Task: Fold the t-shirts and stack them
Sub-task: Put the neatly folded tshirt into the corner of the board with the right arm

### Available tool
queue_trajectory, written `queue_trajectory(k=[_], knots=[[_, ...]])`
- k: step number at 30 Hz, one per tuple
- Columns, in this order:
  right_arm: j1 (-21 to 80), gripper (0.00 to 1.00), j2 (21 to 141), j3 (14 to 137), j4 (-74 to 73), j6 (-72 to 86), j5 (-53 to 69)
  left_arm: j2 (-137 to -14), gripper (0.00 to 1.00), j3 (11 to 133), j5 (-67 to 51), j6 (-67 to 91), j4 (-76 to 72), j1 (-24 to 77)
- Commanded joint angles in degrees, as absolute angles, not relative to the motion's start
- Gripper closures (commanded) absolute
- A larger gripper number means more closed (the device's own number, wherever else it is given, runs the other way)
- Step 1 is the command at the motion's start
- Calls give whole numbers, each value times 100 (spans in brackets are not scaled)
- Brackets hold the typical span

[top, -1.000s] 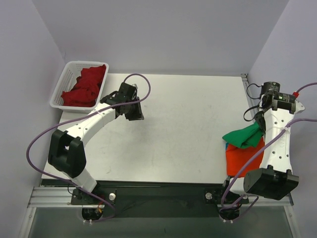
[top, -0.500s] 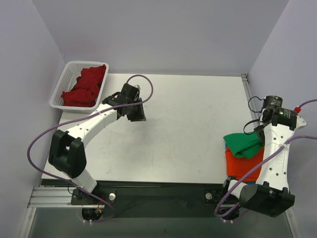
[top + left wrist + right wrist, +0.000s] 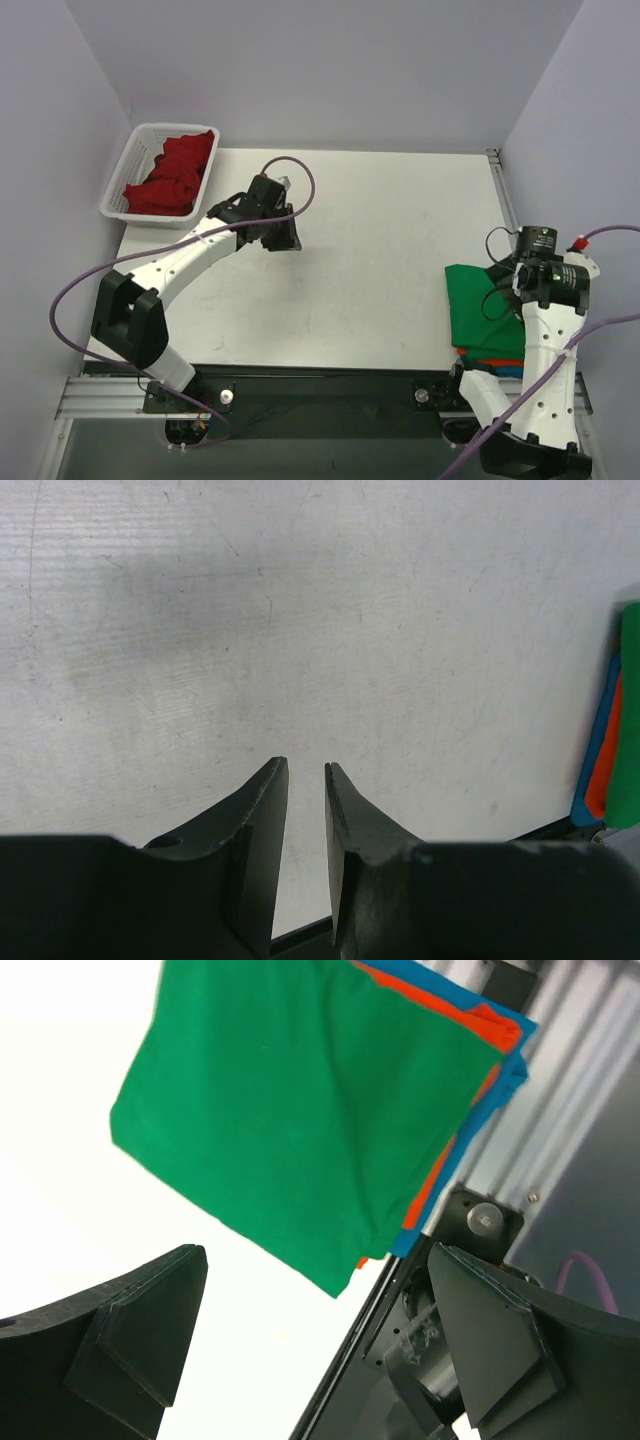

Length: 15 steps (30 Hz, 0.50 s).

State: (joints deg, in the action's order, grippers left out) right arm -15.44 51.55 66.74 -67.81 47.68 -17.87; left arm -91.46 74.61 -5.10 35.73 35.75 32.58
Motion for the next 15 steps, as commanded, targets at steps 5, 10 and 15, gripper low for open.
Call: queue_trajectory(k=[5,10,15], knots=[[692,0,5729,6645,-6409,5115,-2372,-8342,67,7138,-606,3612,3243,3269],[2134,0,5845,6102,-5601,5212,-2645,-7674,67,6584,-449,3490,3226,3278],[3584,0,5950,5748,-4606,5229,-2978,-6980,66,5960,-237,3401,3217,3296]])
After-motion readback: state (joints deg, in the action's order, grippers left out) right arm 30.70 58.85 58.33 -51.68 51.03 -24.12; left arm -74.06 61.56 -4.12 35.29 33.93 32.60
